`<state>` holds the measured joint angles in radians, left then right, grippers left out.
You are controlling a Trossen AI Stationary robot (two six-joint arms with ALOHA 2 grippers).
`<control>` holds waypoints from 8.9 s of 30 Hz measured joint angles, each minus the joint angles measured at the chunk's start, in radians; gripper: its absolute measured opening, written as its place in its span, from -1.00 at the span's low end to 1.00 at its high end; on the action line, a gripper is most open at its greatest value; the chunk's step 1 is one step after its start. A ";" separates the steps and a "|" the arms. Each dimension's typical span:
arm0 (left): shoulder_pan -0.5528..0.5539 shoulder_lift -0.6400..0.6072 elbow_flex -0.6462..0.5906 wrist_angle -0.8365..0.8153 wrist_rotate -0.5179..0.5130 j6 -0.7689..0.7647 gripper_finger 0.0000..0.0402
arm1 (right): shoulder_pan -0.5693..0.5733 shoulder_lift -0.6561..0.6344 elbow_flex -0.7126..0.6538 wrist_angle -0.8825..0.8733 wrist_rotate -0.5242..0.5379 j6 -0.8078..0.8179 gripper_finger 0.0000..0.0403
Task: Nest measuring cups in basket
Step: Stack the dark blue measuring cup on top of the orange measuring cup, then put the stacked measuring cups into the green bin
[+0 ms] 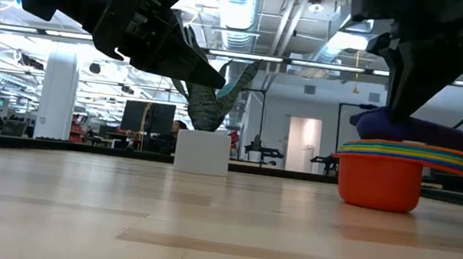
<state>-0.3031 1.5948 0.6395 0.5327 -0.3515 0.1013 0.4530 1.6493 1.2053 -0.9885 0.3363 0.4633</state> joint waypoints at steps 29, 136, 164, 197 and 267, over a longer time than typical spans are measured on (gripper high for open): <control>0.000 0.000 0.000 0.000 0.000 0.000 -1.00 | -0.015 0.000 0.001 -0.011 -0.047 -0.001 -0.54; 0.038 0.474 1.041 -1.024 -0.209 0.666 -0.13 | 0.476 -0.504 -0.344 -0.405 0.303 0.783 -0.49; 0.099 0.529 1.041 -0.860 0.169 0.916 -0.06 | 0.476 -0.504 -0.325 -0.261 0.190 0.625 -0.49; 0.074 0.594 1.041 -0.776 -0.133 0.927 0.06 | 0.464 -0.503 -0.325 -0.260 0.318 0.599 -0.49; 0.506 -0.408 0.021 -0.982 -0.287 -0.347 -0.62 | -0.451 -0.344 -0.130 0.194 -0.155 -0.460 -0.49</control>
<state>0.2028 1.1865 0.6607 -0.4496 -0.6388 -0.2460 0.0015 1.3050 1.0752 -0.7947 0.1815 0.0032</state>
